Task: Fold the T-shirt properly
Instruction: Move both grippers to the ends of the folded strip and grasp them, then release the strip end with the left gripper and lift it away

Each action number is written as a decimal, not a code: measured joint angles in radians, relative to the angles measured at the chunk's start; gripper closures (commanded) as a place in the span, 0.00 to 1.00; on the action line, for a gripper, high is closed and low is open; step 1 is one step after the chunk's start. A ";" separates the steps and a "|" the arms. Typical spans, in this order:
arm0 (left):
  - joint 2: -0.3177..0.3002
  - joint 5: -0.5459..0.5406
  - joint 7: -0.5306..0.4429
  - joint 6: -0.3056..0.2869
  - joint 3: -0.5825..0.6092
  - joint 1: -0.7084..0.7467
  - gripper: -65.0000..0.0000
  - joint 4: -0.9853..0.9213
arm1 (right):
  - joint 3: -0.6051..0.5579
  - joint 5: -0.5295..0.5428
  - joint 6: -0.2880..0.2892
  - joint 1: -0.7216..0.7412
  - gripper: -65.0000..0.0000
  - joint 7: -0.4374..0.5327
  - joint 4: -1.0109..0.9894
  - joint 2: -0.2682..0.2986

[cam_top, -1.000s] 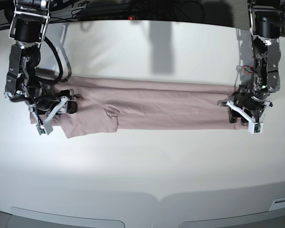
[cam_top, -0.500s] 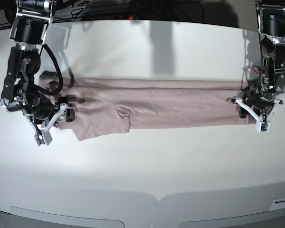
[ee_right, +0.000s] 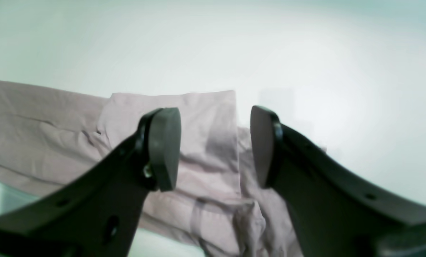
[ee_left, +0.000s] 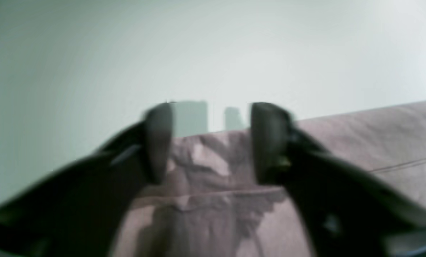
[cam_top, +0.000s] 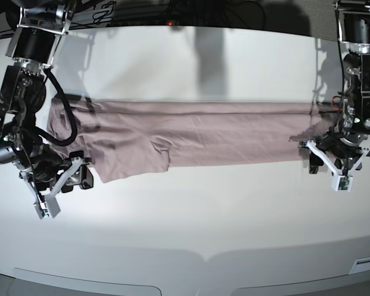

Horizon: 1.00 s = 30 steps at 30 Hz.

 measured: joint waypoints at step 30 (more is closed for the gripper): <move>-0.348 -0.186 0.244 0.118 0.001 0.027 0.30 0.003 | 0.000 0.073 0.000 0.000 0.51 -0.074 0.000 0.000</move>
